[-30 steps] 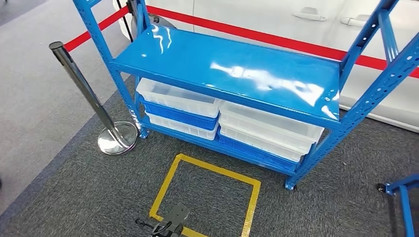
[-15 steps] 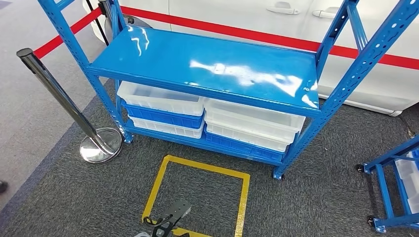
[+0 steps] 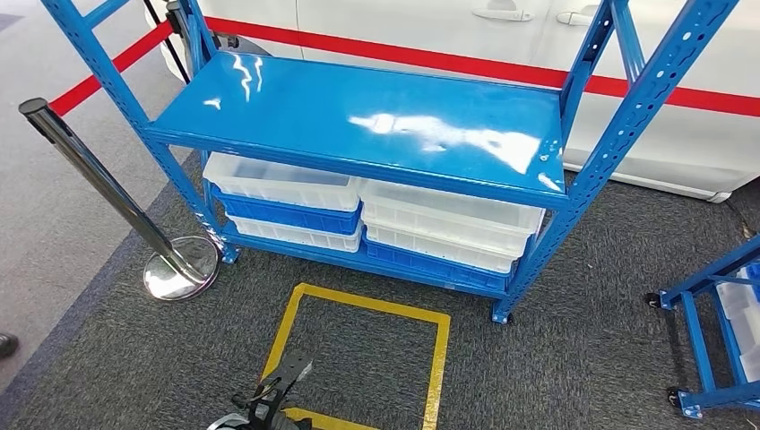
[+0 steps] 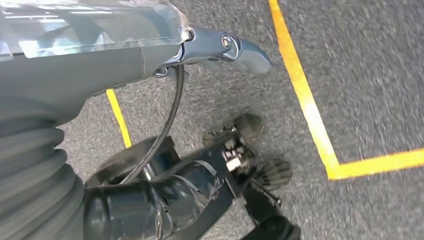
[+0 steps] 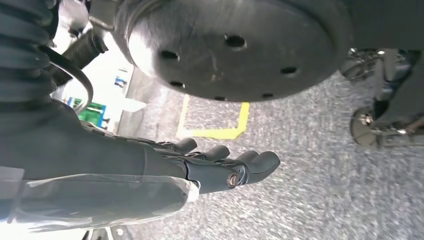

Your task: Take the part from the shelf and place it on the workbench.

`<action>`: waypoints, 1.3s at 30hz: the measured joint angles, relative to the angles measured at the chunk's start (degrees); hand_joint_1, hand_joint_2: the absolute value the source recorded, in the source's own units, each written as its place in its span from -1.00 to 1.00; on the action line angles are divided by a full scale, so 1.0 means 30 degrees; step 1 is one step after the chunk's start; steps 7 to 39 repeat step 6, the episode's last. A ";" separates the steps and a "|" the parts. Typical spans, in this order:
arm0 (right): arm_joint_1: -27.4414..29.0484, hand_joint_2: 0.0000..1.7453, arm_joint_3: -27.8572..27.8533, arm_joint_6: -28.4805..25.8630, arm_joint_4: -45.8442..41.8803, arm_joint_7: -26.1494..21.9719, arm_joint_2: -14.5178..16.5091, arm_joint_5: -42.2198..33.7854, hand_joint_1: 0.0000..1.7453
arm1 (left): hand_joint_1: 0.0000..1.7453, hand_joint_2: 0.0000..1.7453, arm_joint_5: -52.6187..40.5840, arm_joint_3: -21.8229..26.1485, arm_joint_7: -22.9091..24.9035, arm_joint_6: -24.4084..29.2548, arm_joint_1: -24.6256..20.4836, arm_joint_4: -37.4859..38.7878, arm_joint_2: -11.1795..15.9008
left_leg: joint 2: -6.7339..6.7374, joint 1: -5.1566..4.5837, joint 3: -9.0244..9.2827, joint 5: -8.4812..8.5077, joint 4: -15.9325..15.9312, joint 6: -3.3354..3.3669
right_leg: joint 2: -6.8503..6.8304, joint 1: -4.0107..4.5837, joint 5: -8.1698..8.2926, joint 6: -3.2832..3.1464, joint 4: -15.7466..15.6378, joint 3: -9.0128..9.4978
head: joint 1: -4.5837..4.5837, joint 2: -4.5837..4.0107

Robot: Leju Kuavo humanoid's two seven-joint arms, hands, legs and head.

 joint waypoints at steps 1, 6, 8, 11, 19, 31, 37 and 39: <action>0.0097 1.00 0.0423 0.0044 -0.0106 -0.0126 -0.0126 -0.0423 -1.00 | -1.00 0.50 -0.0005 0.0257 -0.0195 -0.0113 0.0043 0.0237 -0.0013 | 0.0000 0.0003 0.0001 -0.0006 -0.0002 -0.0045 | 0.0000 0.0003 -0.0003 -0.0005 0.0003 0.0002 | 0.0002 0.0000; 0.0567 -1.00 0.2283 0.0144 -0.0580 -0.0655 -0.0670 -0.2266 -1.00 | -1.00 -1.00 -0.0009 0.1420 -0.1070 -0.0615 0.0212 0.1317 -0.0095 | -0.0002 -0.0011 0.0003 -0.0033 0.0007 -0.0108 | -0.0002 0.0002 -0.0005 -0.0002 0.0005 0.0021 | 0.0011 0.0000; 0.0567 -1.00 0.2283 0.0144 -0.0580 -0.0655 -0.0670 -0.2266 -1.00 | -1.00 -1.00 -0.0009 0.1420 -0.1070 -0.0615 0.0212 0.1317 -0.0095 | -0.0002 -0.0011 0.0003 -0.0033 0.0007 -0.0108 | -0.0002 0.0002 -0.0005 -0.0002 0.0005 0.0021 | 0.0011 0.0000; 0.0567 -1.00 0.2283 0.0144 -0.0580 -0.0655 -0.0670 -0.2266 -1.00 | -1.00 -1.00 -0.0009 0.1420 -0.1070 -0.0615 0.0212 0.1317 -0.0095 | -0.0002 -0.0011 0.0003 -0.0033 0.0007 -0.0108 | -0.0002 0.0002 -0.0005 -0.0002 0.0005 0.0021 | 0.0011 0.0000; 0.0567 -1.00 0.2283 0.0144 -0.0580 -0.0655 -0.0670 -0.2266 -1.00 | -1.00 -1.00 -0.0009 0.1420 -0.1070 -0.0615 0.0212 0.1317 -0.0095 | -0.0002 -0.0011 0.0003 -0.0033 0.0007 -0.0108 | -0.0002 0.0002 -0.0005 -0.0002 0.0005 0.0021 | 0.0011 0.0000; 0.0567 -1.00 0.2283 0.0144 -0.0580 -0.0655 -0.0670 -0.2266 -1.00 | -1.00 -1.00 -0.0009 0.1420 -0.1070 -0.0615 0.0212 0.1317 -0.0095 | -0.0002 -0.0011 0.0003 -0.0033 0.0007 -0.0108 | -0.0002 0.0002 -0.0005 -0.0002 0.0005 0.0021 | 0.0011 0.0000; 0.0567 -1.00 0.2283 0.0144 -0.0580 -0.0655 -0.0670 -0.2266 -1.00 | -1.00 -1.00 -0.0009 0.1420 -0.1070 -0.0615 0.0212 0.1317 -0.0095 | -0.0002 -0.0011 0.0003 -0.0033 0.0007 -0.0108 | -0.0002 0.0002 -0.0005 -0.0002 0.0005 0.0021 | 0.0011 0.0000; 0.0567 -1.00 0.2283 0.0144 -0.0580 -0.0655 -0.0670 -0.2266 -1.00 | -1.00 -1.00 -0.0009 0.1420 -0.1070 -0.0615 0.0212 0.1317 -0.0095 | -0.0002 -0.0011 0.0003 -0.0033 0.0007 -0.0108 | -0.0002 0.0002 -0.0005 -0.0002 0.0005 0.0021 | 0.0011 0.0000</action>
